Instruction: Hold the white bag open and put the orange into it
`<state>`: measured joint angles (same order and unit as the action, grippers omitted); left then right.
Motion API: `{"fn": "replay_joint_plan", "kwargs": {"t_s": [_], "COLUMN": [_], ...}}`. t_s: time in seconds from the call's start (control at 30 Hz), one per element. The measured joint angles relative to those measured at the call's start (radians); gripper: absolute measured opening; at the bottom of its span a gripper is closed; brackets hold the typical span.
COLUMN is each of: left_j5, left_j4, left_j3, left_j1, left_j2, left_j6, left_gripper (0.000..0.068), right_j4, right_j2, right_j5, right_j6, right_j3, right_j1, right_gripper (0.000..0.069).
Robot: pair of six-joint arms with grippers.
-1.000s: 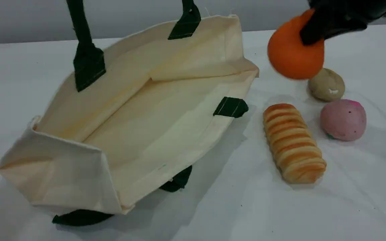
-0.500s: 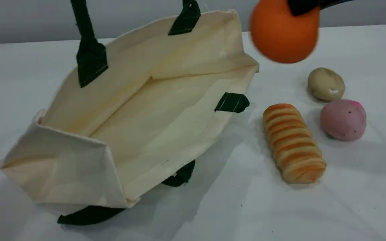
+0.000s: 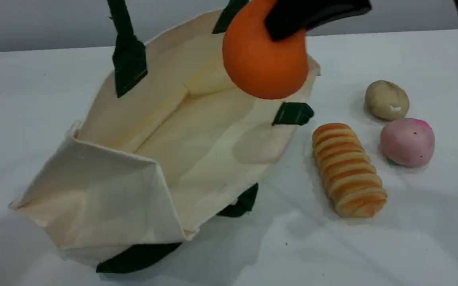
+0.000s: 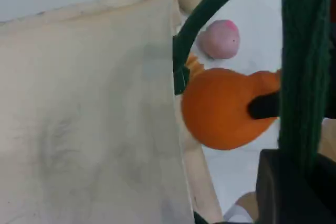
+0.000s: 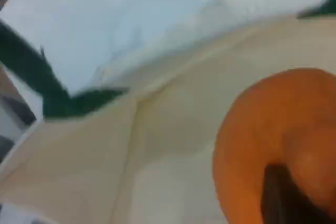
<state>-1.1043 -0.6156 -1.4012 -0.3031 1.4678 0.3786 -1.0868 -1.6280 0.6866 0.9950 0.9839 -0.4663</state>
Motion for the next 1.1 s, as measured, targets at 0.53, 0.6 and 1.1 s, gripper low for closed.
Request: {"fn": "replay_joint_plan", "kwargs": {"t_s": [0.53, 0.6, 1.1], "left_j5": [-0.012, -0.011, -0.008], "left_j4": [0.012, 0.013, 0.013], "left_j3": [0.0, 0.0, 0.0], "left_j1": [0.0, 0.0, 0.0], "left_j2": [-0.005, -0.005, -0.004], "left_j6": [-0.001, -0.001, -0.001], "left_gripper": [0.0074, 0.0074, 0.0074], "right_j4": [-0.191, -0.226, -0.511], "right_j2": [-0.192, -0.215, -0.238], "right_j5": [-0.015, -0.016, -0.104], "right_j6": [0.149, 0.192, 0.439], "right_j3": [0.0, 0.0, 0.001], "right_j1": [-0.056, -0.087, -0.202], "right_gripper": [0.0034, 0.0034, 0.0034]}}
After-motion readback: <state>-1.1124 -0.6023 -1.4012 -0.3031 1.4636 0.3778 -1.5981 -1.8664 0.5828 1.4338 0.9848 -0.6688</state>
